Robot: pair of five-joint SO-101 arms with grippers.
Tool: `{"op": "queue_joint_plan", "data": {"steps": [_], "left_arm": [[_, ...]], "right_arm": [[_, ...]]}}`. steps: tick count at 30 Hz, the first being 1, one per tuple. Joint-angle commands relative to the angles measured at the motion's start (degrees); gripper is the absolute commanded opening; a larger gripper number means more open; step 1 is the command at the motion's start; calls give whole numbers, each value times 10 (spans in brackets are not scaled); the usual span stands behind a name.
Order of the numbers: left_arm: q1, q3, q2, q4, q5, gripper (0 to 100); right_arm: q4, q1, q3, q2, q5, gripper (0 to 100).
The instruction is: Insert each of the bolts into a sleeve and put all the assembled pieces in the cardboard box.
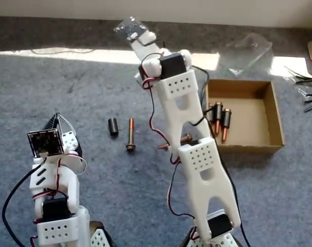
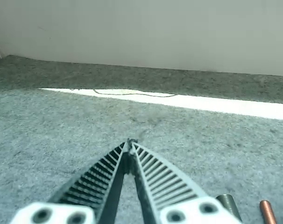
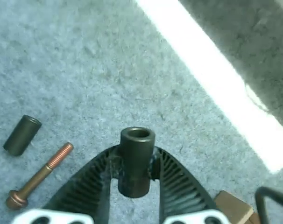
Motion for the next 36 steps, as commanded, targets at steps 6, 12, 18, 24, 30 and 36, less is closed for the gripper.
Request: {"op": "queue_joint_plan", "data": {"steps": [6, 12, 18, 24, 30, 36], "left_arm": [[11, 13, -3, -13, -2, 7], [11, 13, -2, -13, -2, 7], [11, 13, -2, -13, -2, 7], [28, 13, -2, -13, -2, 7], [69, 13, -2, -9, -34, 7], [131, 13, -2, 29, -118, 7]], "right_arm": [[9, 6, 169, -236, -74, 5], [9, 6, 288, -374, -76, 5], [9, 6, 401, -506, -76, 5], [7, 6, 541, -643, -77, 5], [2, 7, 673, -775, -77, 5], [-56, 8, 822, -907, -77, 5]]}}
